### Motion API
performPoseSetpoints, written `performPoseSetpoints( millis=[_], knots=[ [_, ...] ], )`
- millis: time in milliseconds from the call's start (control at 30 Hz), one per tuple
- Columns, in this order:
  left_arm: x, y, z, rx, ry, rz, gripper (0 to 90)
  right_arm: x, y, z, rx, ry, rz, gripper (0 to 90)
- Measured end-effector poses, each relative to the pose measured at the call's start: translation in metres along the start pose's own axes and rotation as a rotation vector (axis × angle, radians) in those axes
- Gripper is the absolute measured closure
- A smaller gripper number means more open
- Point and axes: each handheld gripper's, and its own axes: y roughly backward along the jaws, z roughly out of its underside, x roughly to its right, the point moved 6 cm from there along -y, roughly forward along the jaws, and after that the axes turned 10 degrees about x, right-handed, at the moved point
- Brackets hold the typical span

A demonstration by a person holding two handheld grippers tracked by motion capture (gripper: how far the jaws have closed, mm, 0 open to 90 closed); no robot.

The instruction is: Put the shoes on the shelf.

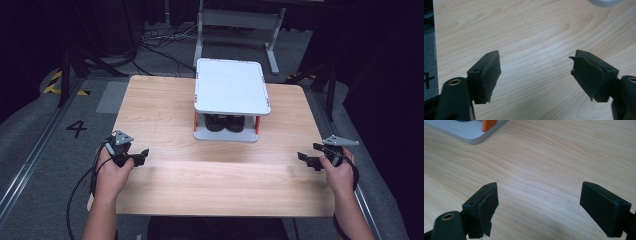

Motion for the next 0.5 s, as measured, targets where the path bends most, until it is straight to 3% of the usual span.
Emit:
performPoseSetpoints(
  millis=[100, 200, 400, 500],
  knots=[
    [-0.004, -0.005, 0.008, -0.009, 0.003, 0.011, 19.0, 0.004, -0.006, 0.007, 0.009, 0.012, 0.009, 15.9],
    [-0.004, -0.009, 0.011, -0.007, 0.014, 0.023, 17.5, 0.005, -0.014, 0.015, 0.009, -0.011, 0.013, 15.8],
    [-0.002, -0.018, 0.020, -0.028, 0.010, 0.052, 17.4, 0.005, -0.018, 0.022, -0.059, 0.030, 0.010, 15.7],
    [-0.001, -0.021, 0.025, -0.051, 0.004, 0.068, 17.4, 0.005, -0.018, 0.023, -0.065, 0.019, 0.020, 15.5]
  ],
)
